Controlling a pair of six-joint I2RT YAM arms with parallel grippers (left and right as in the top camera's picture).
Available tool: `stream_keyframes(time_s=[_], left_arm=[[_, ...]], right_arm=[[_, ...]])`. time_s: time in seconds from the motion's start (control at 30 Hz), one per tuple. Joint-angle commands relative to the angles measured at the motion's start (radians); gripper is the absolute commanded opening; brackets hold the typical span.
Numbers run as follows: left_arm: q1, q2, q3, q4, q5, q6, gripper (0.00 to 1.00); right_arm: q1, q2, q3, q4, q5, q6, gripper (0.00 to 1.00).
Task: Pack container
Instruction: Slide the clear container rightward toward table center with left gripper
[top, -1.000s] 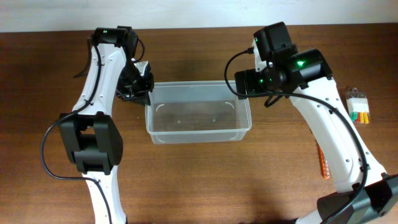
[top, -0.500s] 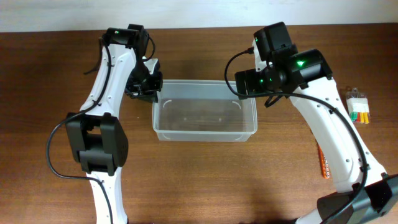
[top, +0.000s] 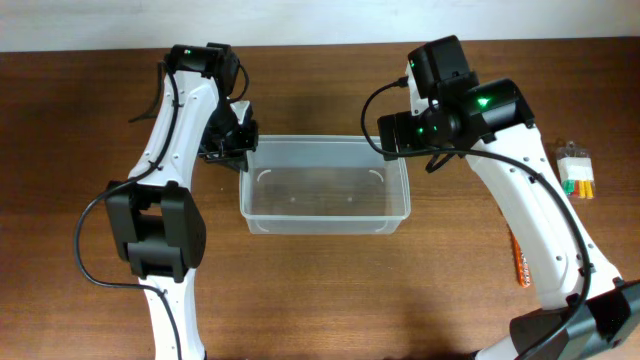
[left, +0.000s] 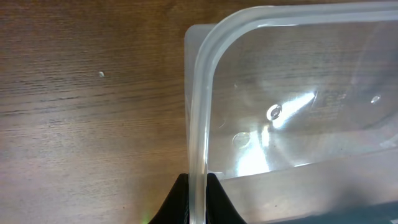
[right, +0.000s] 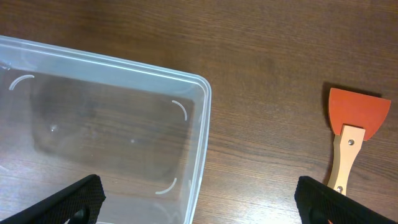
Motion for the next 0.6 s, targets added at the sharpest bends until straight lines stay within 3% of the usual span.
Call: stream_keyframes(time_s=[0.0, 0.57], left_arm=[[0.003, -0.037, 0.01, 0.02, -0.014, -0.035, 0.02], [0.007, -0.037, 0.01, 0.035, -0.041, -0.104, 0.02]], right_arm=[[-0.005, 0.003, 0.009, 0.0, 0.02, -0.001, 0.99], [-0.005, 0.003, 0.009, -0.001, 0.02, -0.001, 0.99]])
